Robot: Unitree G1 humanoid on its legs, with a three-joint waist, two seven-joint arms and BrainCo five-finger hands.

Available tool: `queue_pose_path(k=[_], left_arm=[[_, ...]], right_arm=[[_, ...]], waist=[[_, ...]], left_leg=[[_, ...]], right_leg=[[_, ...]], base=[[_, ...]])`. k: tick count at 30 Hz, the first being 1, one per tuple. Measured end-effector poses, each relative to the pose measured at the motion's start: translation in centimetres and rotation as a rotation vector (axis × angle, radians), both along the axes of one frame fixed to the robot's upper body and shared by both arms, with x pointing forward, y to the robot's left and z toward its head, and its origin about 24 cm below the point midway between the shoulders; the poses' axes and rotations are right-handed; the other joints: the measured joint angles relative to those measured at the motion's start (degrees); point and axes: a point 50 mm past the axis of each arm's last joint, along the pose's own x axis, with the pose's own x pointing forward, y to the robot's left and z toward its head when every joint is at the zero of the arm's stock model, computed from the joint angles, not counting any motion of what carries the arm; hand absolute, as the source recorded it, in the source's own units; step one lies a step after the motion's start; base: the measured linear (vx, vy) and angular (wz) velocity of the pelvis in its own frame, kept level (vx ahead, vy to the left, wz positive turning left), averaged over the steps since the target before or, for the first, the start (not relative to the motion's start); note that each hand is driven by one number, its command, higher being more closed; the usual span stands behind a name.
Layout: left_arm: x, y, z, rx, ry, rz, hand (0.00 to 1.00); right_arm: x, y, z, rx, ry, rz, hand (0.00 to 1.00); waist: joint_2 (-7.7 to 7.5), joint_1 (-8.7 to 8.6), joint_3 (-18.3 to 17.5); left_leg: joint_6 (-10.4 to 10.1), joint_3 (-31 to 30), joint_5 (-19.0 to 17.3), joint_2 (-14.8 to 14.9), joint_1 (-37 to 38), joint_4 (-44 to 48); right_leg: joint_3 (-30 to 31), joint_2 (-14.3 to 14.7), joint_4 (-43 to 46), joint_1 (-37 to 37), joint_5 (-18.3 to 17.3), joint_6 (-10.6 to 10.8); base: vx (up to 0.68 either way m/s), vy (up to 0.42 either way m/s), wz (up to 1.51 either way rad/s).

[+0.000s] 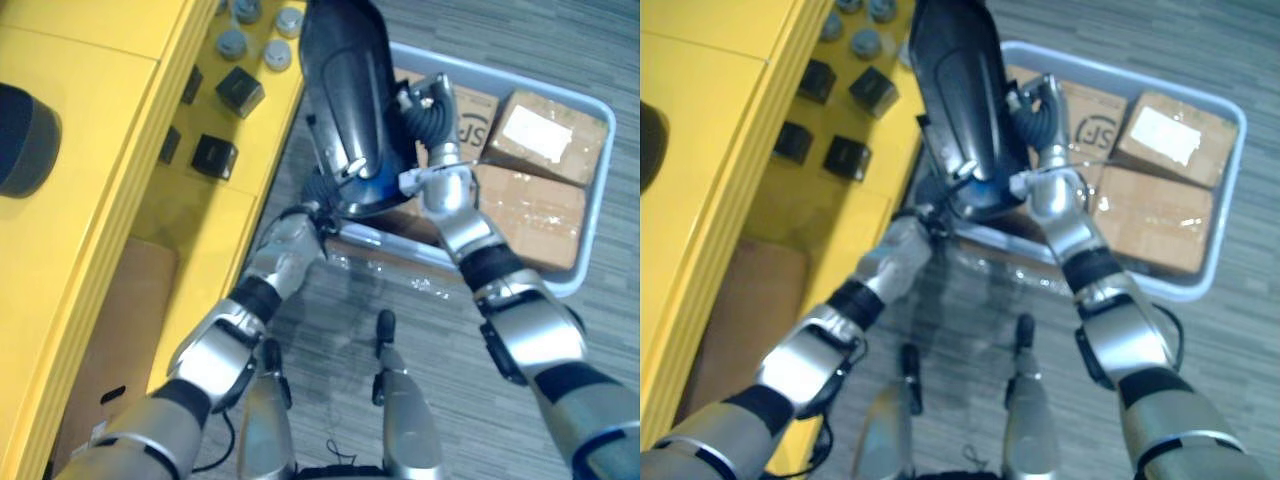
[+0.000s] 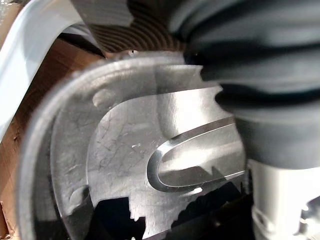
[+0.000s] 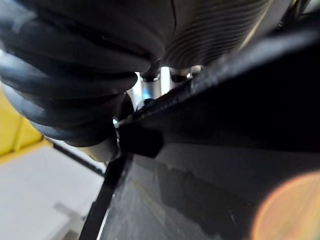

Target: Walk over and take plastic housings, then place them on the shelf

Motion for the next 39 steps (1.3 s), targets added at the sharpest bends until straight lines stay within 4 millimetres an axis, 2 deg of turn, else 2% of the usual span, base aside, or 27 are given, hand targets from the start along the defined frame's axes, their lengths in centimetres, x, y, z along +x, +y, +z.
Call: queue_pose_path(k=[5,13,17,18,21,26,30,36,39], left_arm=[[0.0,0.5,-0.2,0.026,-0.021,0.086,1.00],[-0.8,1.4,-3.1,0.043,0.023,0.133,1.00],[-1.3,1.5,-3.8,0.057,0.018,0.141,1.00],[-1.4,1.6,-3.9,0.063,0.005,0.146,1.00],[-1.8,1.8,-4.4,0.070,0.013,0.174,1.00],[-2.0,2.3,-5.1,0.073,0.041,0.202,1.00],[-2.0,2.5,-5.2,0.088,0.051,0.245,1.00],[-2.2,2.6,-3.9,0.263,-0.067,0.379,1.00],[-2.2,3.2,-2.6,0.346,-0.154,0.476,1.00]], right_arm=[[-0.3,1.1,-0.2,0.028,-0.007,0.034,1.00],[-1.4,1.4,-3.9,0.085,0.049,0.069,1.00],[-1.9,1.4,-4.8,0.105,0.056,0.080,1.00],[-2.0,1.5,-5.0,0.109,0.051,0.087,0.00],[-2.6,1.7,-5.8,0.126,0.063,0.107,0.00],[-3.3,2.1,-8.5,0.170,0.158,0.141,0.00],[-3.4,2.4,-9.3,0.192,0.210,0.177,0.00],[-3.5,1.7,-11.2,0.281,0.299,0.181,0.00],[-3.9,1.5,-12.6,0.302,0.347,0.184,0.00]], waist=[[0.00,-0.64,0.0],[-0.65,-0.81,0.1],[-1.07,-0.95,0.0],[-1.07,-0.90,0.0],[-1.26,-0.92,0.1],[-3.20,-0.77,-1.0],[-3.36,-0.59,-1.1],[-3.37,-0.54,-1.1],[-4.07,-0.54,-1.7]], left_leg=[[0.0,0.3,0.0,0.0,0.5,-0.1],[0.0,1.7,-0.3,0.2,2.8,-0.6],[0.0,1.8,-0.2,0.3,3.4,-1.1],[0.0,1.8,-0.2,0.3,3.6,-1.2],[0.0,1.9,-0.2,0.3,5.2,-1.8],[-0.1,1.9,-0.3,0.3,6.2,-2.3],[-0.1,1.8,-0.3,0.3,6.2,-2.3],[-0.1,1.8,-0.2,0.3,6.9,-2.6],[-0.1,2.0,-0.2,0.3,7.2,-2.8]], right_leg=[[0.4,0.1,0.0,0.1,0.1,-0.1],[1.3,0.3,-1.0,1.8,0.2,-0.2],[1.3,0.3,-1.0,2.2,0.2,-0.2],[1.3,0.4,-1.0,2.3,0.2,-0.2],[1.2,0.4,-1.9,4.1,0.2,-0.2],[1.1,0.5,-2.6,5.2,0.2,-0.2],[0.9,0.5,-2.6,5.3,0.2,-0.2],[0.9,0.5,-2.7,6.0,0.2,-0.1],[1.0,0.5,-2.7,6.1,0.2,-0.1]], base=[[0.00,0.000,-0.03],[0.00,-0.002,-0.07],[0.00,0.000,0.00],[0.00,0.000,0.00],[0.03,0.000,0.00],[0.00,0.000,0.01],[0.00,0.000,0.00],[0.00,0.000,0.00],[0.00,0.000,0.00]])
